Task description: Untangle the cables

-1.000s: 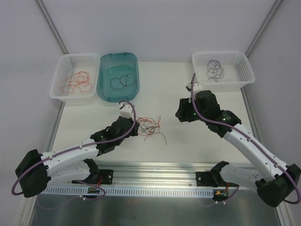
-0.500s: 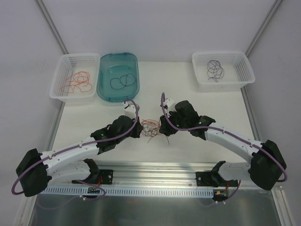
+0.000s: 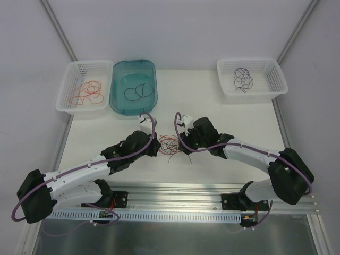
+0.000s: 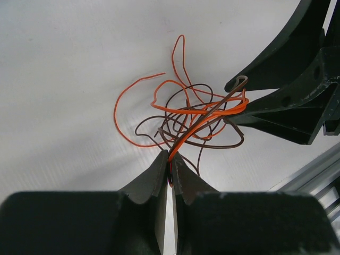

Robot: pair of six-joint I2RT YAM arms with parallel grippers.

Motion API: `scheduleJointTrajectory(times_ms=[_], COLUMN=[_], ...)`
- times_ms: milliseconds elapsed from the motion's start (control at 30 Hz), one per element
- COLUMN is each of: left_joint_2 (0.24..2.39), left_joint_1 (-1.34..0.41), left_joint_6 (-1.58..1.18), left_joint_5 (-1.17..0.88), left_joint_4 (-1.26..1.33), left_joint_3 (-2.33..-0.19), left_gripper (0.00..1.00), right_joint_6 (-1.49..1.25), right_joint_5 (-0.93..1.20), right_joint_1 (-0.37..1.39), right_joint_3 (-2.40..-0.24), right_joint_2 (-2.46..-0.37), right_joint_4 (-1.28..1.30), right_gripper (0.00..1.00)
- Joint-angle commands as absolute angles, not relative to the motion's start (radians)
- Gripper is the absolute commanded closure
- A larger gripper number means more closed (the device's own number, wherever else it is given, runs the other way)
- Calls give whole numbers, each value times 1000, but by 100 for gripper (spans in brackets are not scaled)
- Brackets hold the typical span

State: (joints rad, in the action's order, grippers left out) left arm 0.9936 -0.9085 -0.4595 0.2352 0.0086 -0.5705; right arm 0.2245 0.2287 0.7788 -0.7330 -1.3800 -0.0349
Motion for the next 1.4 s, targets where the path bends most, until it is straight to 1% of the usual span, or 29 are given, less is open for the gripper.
scheduleJointTrajectory(times_ms=[0, 233, 267, 333, 367, 433, 467, 567, 600, 667, 733, 767, 800, 933, 1000, 1133, 1167, 1200, 1267, 1300, 1333, 1367], left_joint_2=[976, 974, 971, 968, 968, 962, 960, 956, 956, 953, 943, 940, 936, 908, 896, 864, 859, 856, 851, 854, 864, 871], left_joint_1=[-907, -907, -907, -907, -907, -907, -907, -907, -907, -904, -896, -885, -881, -868, -867, -865, -865, -865, -865, -865, -865, -865], left_joint_6=[-462, -453, -454, -456, -456, -454, -451, -454, -469, -488, -520, -529, -546, -555, -558, -574, -577, -580, -574, -548, -532, -520], left_joint_5=[206, 204, 212, 221, 227, 247, 258, 346, 409, 458, 494, 498, 500, 502, 497, 479, 471, 444, 405, 350, 322, 292], left_joint_4=[9, 5, 5, 5, 5, -21, -31, -57, -81, -101, -115, -117, -117, -117, -117, -117, -115, -114, -101, -75, -60, -43], left_joint_3=[-604, -612, -609, -606, -604, -598, -597, -578, -572, -555, -537, -531, -526, -500, -491, -466, -463, -463, -469, -472, -483, -491], left_gripper=[95, 95, 95, 95, 94, 94, 94, 94, 94, 95, 92, 86, 83, 73, 69, 68, 64, 55, 45, 39, 28, 25], right_joint_6=[267, 276, 281, 279, 275, 273, 275, 290, 296, 302, 302, 307, 311, 261, 236, 190, 180, 175, 166, 154, 149, 144], right_joint_5=[206, 218, 233, 270, 276, 281, 276, 261, 243, 224, 174, 154, 122, 20, 8, 31, 47, 82, 103, 101, 97, 91], right_joint_1=[775, 775, 776, 775, 776, 776, 776, 775, 775, 776, 775, 775, 775, 767, 767, 765, 764, 765, 767, 767, 765, 765], right_joint_3=[-735, -771, -778, -798, -801, -802, -801, -802, -804, -819, -837, -868, -882, -954, -969, -1003, -1009, -1022, -1037, -1046, -1075, -1095], right_joint_2=[-1393, -1430, -1437, -1451, -1451, -1430, -1413, -1326, -1298, -1201, -1135, -1082, -1060, -982, -939, -905, -902, -902, -908, -911, -920, -926], right_joint_4=[-133, -153, -152, -146, -146, -124, -112, -26, 36, 101, 201, 236, 297, 399, 408, 419, 417, 408, 403, 403, 408, 416], right_gripper=[55, 56, 58, 67, 78, 90, 99, 99, 99, 99, 99, 99, 99, 99, 99, 99, 99, 99, 99, 99, 99, 99])
